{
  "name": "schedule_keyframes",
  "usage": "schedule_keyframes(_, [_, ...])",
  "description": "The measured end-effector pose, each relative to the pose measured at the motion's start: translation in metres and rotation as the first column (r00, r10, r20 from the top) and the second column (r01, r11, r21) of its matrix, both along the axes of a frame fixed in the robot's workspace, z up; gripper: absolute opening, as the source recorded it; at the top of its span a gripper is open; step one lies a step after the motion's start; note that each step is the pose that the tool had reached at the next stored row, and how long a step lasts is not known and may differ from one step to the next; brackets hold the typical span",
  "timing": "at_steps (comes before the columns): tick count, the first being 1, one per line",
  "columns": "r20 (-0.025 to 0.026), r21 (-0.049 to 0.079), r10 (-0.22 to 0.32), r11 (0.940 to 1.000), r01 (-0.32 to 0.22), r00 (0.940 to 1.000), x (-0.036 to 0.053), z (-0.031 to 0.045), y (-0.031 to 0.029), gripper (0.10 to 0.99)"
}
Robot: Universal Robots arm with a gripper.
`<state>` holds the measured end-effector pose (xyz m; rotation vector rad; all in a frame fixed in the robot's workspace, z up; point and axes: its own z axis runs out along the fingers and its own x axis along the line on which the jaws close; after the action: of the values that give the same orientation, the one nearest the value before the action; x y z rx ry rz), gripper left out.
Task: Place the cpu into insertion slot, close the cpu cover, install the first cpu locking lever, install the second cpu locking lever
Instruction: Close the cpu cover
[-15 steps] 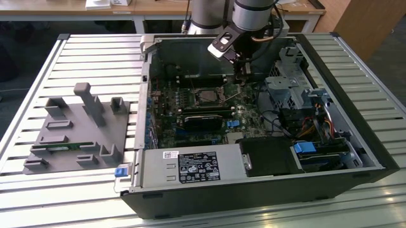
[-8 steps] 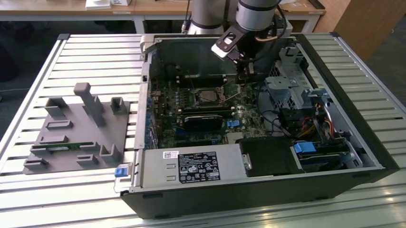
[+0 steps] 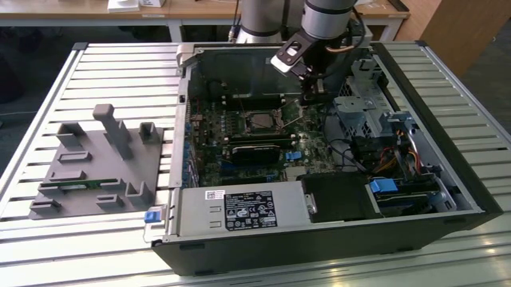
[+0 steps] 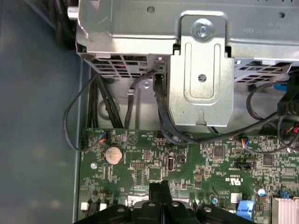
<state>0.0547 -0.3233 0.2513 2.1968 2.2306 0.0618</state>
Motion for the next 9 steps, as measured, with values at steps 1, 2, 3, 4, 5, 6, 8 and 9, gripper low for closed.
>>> schedule_keyframes(1, [-0.0001,0.0,0.0,1.0,0.0,1.0,0.0009,-0.0001,0.0,0.106])
schedule_keyframes(2, [-0.0001,0.0,0.0,1.0,0.0,1.0,0.0016,-0.0001,0.0001,0.106])
schedule_keyframes(3, [-0.0001,-0.001,0.0,1.0,0.0,1.0,0.0023,-0.0001,0.0001,0.106])
schedule_keyframes(4, [-0.0001,-0.001,0.0,1.0,0.0,1.0,0.0032,-0.0002,0.0003,0.106])
schedule_keyframes(5, [-0.0001,0.0,0.0,1.0,0.0,1.0,0.0041,-0.0002,0.0004,0.106])
schedule_keyframes(6, [-0.0001,0.0,0.0,1.0,0.0,1.0,0.0049,-0.0002,0.0006,0.106])
schedule_keyframes(8, [0.0,0.0,0.0,1.0,0.0,1.0,0.0064,-0.0004,0.0011,0.106])
schedule_keyframes(9, [0.0,0.0,0.0,1.0,0.0,1.0,0.0072,-0.0004,0.0015,0.106])
